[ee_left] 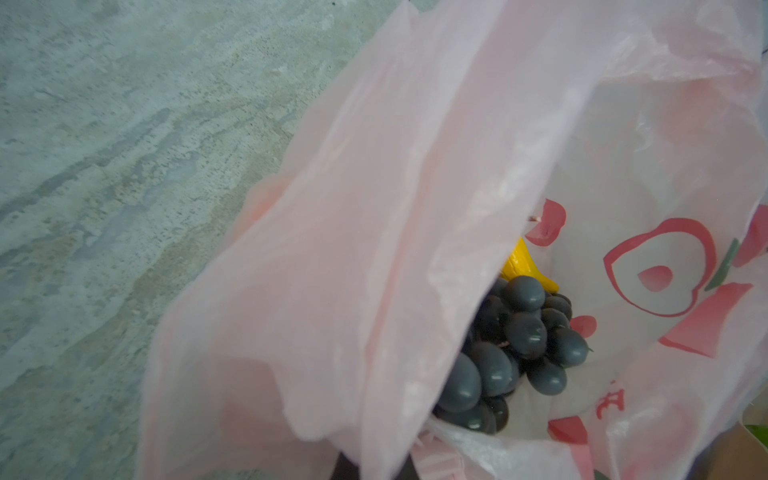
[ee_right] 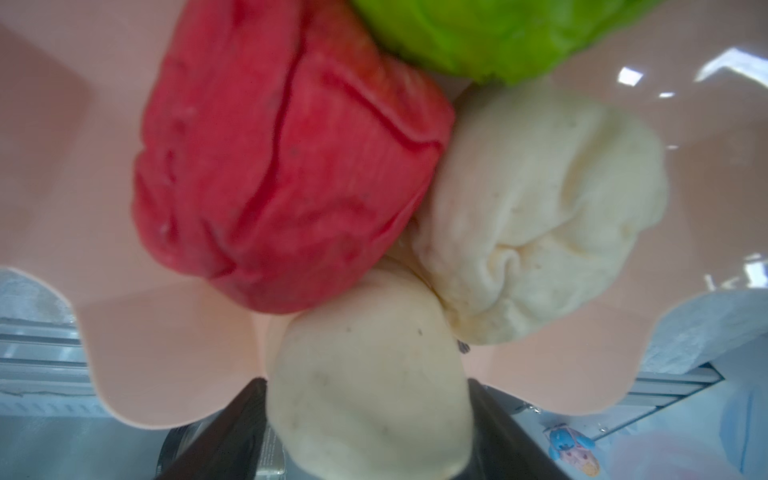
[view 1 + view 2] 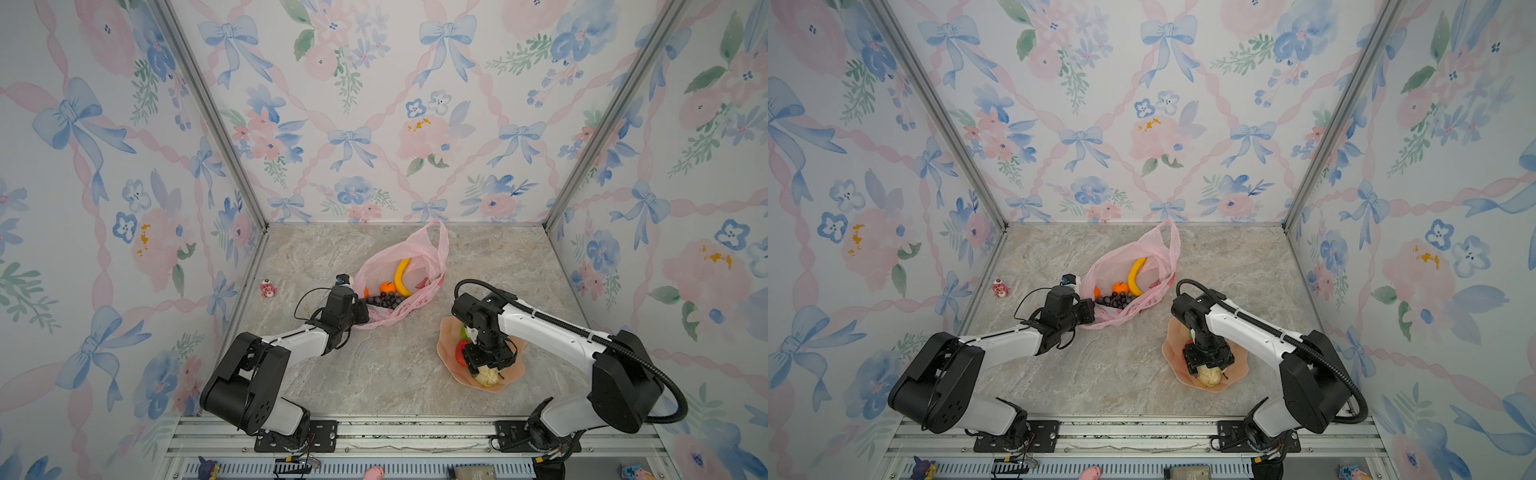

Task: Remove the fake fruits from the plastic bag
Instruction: 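Lower the pale pear into the bowl and open the right gripper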

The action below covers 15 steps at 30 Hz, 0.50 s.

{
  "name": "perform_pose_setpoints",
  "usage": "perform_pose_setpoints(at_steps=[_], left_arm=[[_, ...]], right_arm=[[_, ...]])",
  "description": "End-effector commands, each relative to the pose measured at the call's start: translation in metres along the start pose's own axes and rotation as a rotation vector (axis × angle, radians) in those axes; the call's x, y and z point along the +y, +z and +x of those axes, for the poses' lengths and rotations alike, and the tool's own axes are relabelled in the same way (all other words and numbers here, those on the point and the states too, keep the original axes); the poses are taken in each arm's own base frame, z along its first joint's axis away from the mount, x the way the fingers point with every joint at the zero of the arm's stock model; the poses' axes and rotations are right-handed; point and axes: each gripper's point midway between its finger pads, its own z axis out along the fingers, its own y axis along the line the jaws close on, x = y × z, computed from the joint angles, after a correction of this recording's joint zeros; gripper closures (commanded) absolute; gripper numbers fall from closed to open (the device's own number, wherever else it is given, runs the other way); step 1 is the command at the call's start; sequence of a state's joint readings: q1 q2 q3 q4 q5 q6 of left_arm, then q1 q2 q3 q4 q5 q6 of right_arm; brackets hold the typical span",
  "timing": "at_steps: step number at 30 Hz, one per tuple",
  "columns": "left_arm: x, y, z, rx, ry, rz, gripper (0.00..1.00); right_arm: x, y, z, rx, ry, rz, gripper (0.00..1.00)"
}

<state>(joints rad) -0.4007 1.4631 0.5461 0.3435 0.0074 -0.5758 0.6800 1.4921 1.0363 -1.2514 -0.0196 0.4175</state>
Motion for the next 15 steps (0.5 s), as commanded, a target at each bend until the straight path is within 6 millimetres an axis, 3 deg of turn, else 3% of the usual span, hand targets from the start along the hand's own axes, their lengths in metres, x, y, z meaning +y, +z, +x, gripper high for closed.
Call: perform_pose_setpoints(at_steps=[1,4,9,15], left_arm=[[-0.002,-0.003,-0.001,-0.014,0.015,0.006,1.00],[-0.003,-0.002,-0.001,-0.014,0.014,0.009,1.00],[-0.002,-0.001,0.001,-0.008,0.013,0.007,1.00],[-0.003,0.000,0.001,-0.006,0.012,0.009,1.00]], right_arm=[[-0.006,-0.016,0.000,-0.036,0.005,0.022,0.21],[-0.010,-0.025,0.000,-0.058,0.007,0.039,0.21],[-0.009,-0.045,-0.001,-0.109,0.012,0.018,0.32],[-0.003,-0.036,-0.003,-0.090,0.000,0.028,0.44]])
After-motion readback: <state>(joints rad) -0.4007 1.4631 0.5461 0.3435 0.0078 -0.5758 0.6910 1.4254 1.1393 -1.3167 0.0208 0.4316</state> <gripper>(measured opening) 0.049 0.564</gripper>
